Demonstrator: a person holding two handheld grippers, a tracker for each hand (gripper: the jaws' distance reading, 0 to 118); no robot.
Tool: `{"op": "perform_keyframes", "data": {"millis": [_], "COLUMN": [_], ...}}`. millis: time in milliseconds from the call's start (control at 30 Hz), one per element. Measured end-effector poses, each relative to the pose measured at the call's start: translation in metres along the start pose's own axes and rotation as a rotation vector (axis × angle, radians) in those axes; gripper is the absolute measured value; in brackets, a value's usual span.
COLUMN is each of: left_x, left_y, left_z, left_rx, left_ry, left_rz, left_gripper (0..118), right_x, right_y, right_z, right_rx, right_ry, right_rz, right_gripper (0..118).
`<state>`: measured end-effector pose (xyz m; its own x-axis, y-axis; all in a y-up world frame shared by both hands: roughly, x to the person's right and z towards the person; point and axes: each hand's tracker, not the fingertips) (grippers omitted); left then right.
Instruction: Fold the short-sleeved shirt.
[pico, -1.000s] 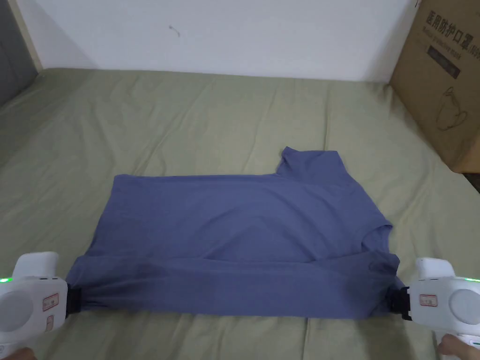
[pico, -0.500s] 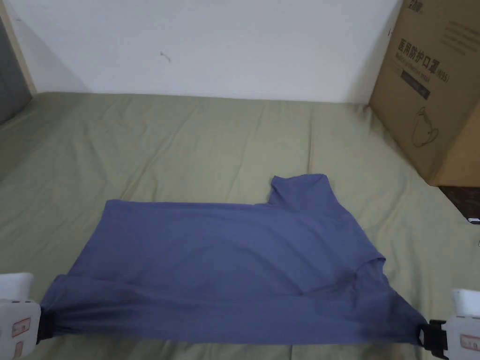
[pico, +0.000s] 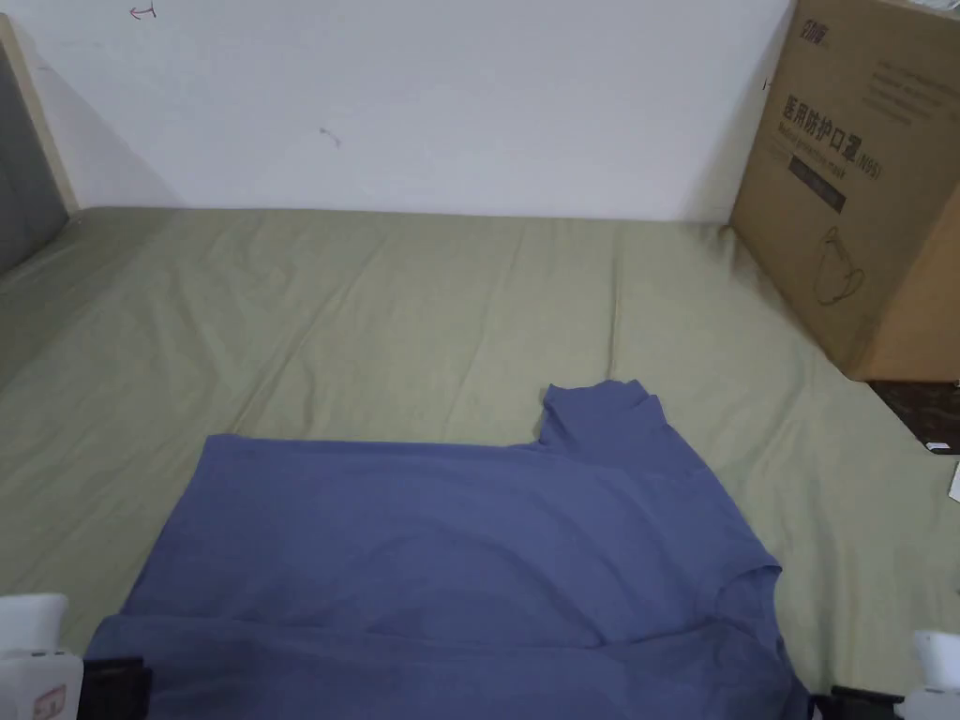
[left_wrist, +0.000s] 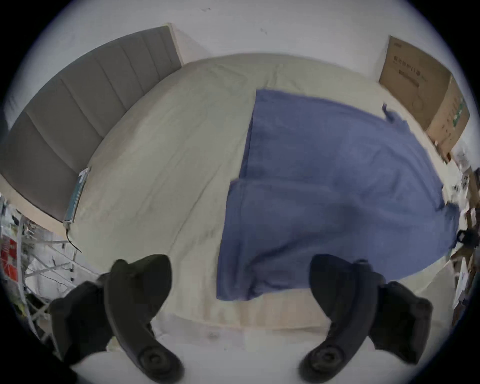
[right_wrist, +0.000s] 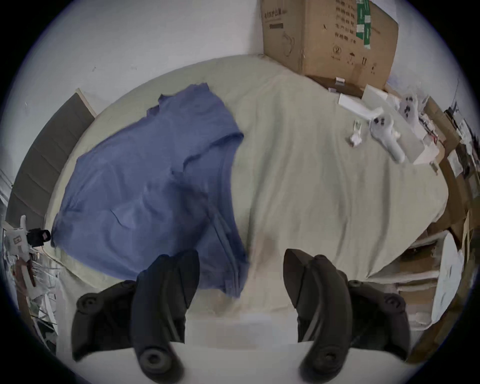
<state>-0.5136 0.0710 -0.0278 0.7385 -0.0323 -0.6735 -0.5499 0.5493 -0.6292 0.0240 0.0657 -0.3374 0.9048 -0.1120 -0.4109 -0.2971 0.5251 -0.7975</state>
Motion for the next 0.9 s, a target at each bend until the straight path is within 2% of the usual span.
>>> {"op": "perform_keyframes", "data": {"millis": [100,133,167,200,233,267,333,367,467,633,667,700,733,767,833,900], "left_x": [0.012,0.020,0.026,0.034,0.041,0.050,0.062,0.067,0.081,0.085,0.087,0.088,0.090,0.090,0.091,0.092], "left_y": [0.021,0.030,0.035,0.041,0.045,0.047,0.050,0.051,0.054,0.077,0.083,0.087,0.093,0.097,0.103,0.108], "left_z": [0.009,0.010,0.010,0.008,0.004,-0.003,-0.013,-0.017,-0.023,-0.037,-0.039,-0.042,-0.045,-0.049,-0.058,-0.068], "left_rx": [0.057,0.081,0.082,0.077,0.074,0.071,0.061,0.046,0.041,0.034,0.034,0.036,0.037,0.035,0.026,0.012], "left_ry": [-0.043,-0.063,-0.083,-0.098,-0.116,-0.108,-0.101,-0.116,-0.111,-0.121,-0.119,-0.115,-0.109,-0.107,-0.103,-0.104], "left_rz": [-0.009,-0.023,-0.031,-0.048,-0.061,-0.069,-0.092,-0.113,-0.148,-0.140,-0.141,-0.145,-0.151,-0.155,-0.156,-0.146], "left_gripper": [103,86,60,28,0,0,0,0,0,0,0,0,0,0,0,0], "right_x": [-0.005,-0.008,-0.011,-0.015,-0.020,-0.024,-0.033,-0.037,-0.047,-0.051,-0.053,-0.055,-0.058,-0.060,-0.061,-0.060], "right_y": [0.032,0.046,0.055,0.064,0.071,0.078,0.084,0.086,0.100,0.156,0.173,0.187,0.201,0.214,0.239,0.258], "right_z": [0.006,0.006,0.005,0.003,0.000,-0.006,-0.018,-0.025,-0.048,-0.088,-0.098,-0.107,-0.118,-0.130,-0.157,-0.181], "right_rx": [0.062,0.080,0.085,0.096,0.109,0.104,0.103,0.085,0.049,0.061,0.049,0.034,0.030,0.026,0.023,-0.039], "right_ry": [0.030,0.040,0.055,0.078,0.104,0.130,0.135,0.157,0.141,0.118,0.095,0.063,0.041,0.025,0.040,0.036], "right_rz": [-0.006,-0.012,-0.012,-0.012,-0.013,-0.030,-0.058,-0.031,0.000,-0.018,0.004,0.039,0.081,0.114,0.112,0.061], "right_gripper": [70,70,68,58,19,0,0,0,0,0,3,20,60,86,89,89]}}
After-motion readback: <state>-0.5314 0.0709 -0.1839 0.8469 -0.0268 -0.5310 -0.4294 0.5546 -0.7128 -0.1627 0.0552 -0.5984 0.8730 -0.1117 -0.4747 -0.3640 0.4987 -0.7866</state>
